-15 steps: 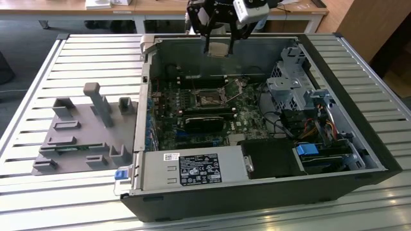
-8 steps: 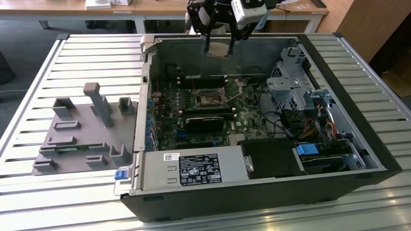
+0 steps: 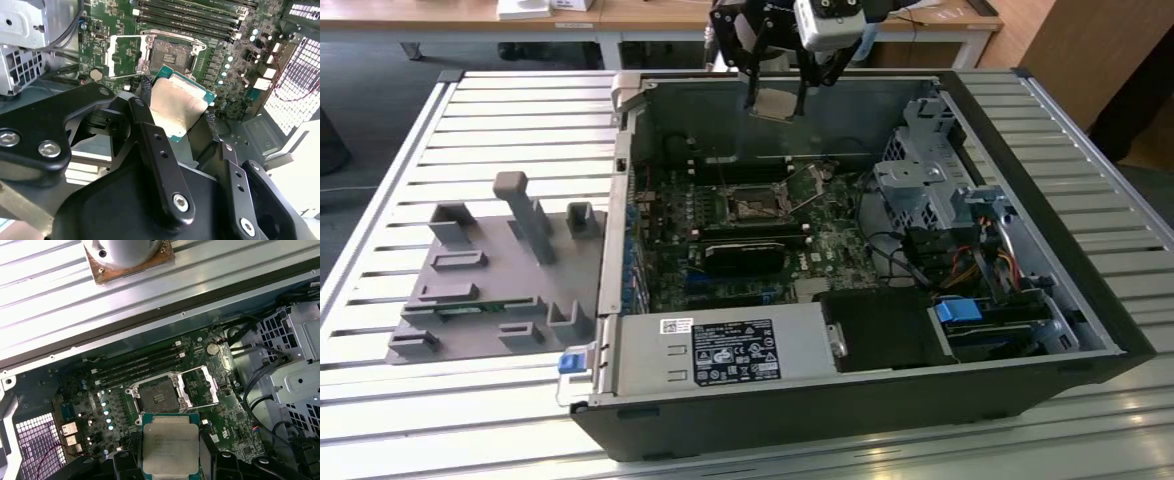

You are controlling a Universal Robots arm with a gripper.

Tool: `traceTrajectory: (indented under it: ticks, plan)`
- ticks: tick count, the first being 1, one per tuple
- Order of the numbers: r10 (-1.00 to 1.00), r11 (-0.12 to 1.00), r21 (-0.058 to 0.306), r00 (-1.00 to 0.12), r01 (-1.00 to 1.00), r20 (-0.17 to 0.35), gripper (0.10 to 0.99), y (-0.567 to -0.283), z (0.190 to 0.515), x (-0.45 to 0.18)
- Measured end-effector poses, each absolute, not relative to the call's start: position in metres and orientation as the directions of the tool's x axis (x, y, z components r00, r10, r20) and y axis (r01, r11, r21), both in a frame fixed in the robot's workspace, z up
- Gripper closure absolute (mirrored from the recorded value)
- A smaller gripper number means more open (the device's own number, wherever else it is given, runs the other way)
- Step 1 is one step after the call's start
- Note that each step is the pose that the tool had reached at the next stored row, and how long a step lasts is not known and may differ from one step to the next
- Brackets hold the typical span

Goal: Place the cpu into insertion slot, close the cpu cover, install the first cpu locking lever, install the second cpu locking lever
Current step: 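Place the cpu into insertion slot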

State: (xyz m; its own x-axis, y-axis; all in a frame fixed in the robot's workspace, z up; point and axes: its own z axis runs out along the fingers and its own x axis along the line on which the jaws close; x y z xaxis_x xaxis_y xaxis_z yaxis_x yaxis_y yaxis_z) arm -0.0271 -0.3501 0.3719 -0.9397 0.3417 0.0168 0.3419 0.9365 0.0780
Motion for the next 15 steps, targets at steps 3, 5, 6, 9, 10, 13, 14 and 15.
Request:
traceTrajectory:
  ticks: [3,5,6,9,10,13,14,15]
  plan:
    - [0.360,0.930,0.075,-0.933,0.360,0.016,0.545,-0.3501,0.3717,-0.0271]
    - [0.370,0.926,0.072,-0.929,0.370,0.015,0.545,-0.3502,0.3713,-0.0271]
    - [0.375,0.924,0.070,-0.927,0.375,0.014,0.545,-0.3501,0.3710,-0.0271]
    - [0.387,0.920,0.063,-0.922,0.387,0.011,0.545,-0.3501,0.3702,-0.0271]
    - [0.392,0.918,0.062,-0.920,0.392,0.010,0.545,-0.3502,0.3700,-0.0271]
    - [0.424,0.904,0.061,-0.906,0.424,0.010,0.545,-0.3501,0.3696,-0.0271]
    - [0.438,0.897,0.061,-0.899,0.438,0.010,0.545,-0.3501,0.3695,-0.0271]
    - [0.453,0.889,0.061,-0.891,0.453,0.010,0.545,-0.3501,0.3694,-0.0271]
